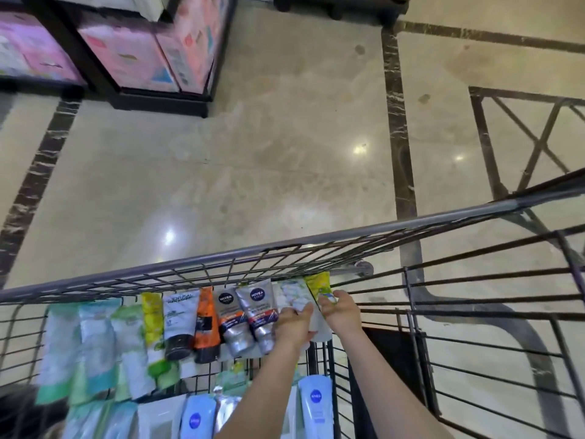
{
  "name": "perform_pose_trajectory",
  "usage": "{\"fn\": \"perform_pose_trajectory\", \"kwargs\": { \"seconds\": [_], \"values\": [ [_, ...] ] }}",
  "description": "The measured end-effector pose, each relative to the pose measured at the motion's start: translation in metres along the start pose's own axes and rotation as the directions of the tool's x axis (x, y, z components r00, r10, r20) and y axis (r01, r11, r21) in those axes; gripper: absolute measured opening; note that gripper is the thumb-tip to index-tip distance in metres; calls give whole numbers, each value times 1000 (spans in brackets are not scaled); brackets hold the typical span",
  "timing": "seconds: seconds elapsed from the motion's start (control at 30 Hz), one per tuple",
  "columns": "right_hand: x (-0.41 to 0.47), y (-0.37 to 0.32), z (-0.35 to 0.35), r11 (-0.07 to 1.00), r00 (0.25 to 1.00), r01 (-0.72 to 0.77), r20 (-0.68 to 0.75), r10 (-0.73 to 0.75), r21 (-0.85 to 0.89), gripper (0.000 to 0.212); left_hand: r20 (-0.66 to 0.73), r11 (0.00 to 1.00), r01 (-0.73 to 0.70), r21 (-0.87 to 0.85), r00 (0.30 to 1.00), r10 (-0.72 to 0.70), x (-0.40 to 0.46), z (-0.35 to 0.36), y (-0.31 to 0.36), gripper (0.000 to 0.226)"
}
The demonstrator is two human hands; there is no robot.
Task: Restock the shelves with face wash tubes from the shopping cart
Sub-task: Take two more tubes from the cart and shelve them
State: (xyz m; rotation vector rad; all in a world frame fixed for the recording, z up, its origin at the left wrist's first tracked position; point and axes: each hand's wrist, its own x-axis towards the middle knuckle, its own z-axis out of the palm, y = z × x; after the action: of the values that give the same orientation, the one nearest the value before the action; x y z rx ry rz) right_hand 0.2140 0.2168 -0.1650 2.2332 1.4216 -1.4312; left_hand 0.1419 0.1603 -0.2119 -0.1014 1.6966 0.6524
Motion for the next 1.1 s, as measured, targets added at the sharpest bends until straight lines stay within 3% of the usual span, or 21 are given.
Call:
{"fn": "perform_pose_trajectory", "kwargs": {
  "seconds": [0.17,0.3,0.5,0.67,0.87,1.1],
  "values": [
    [-5,6,-2,990,998,-60,0,60,131,32,14,990,20,-141,1000,-19,-15,-12,1,19],
    [-17,14,-4,942,994,-108,49,98,317,31,31,960,21,-280,999,-12,-45,-24,7,20],
    [-70,10,-16,735,978,-187,195,76,652,17,107,942,-51,-332,990,92,-109,-50,8,22],
    [-127,12,-24,625,967,-147,245,-72,766,19,149,903,-133,-408,966,210,-161,-80,-1,31],
    [-206,19,-34,554,925,-18,225,-308,833,16,156,821,-313,-477,889,430,-232,-115,-18,6],
    [-303,26,-34,476,811,159,160,-563,865,21,127,700,-517,-492,753,646,-305,-163,-45,25]
  ]
}}
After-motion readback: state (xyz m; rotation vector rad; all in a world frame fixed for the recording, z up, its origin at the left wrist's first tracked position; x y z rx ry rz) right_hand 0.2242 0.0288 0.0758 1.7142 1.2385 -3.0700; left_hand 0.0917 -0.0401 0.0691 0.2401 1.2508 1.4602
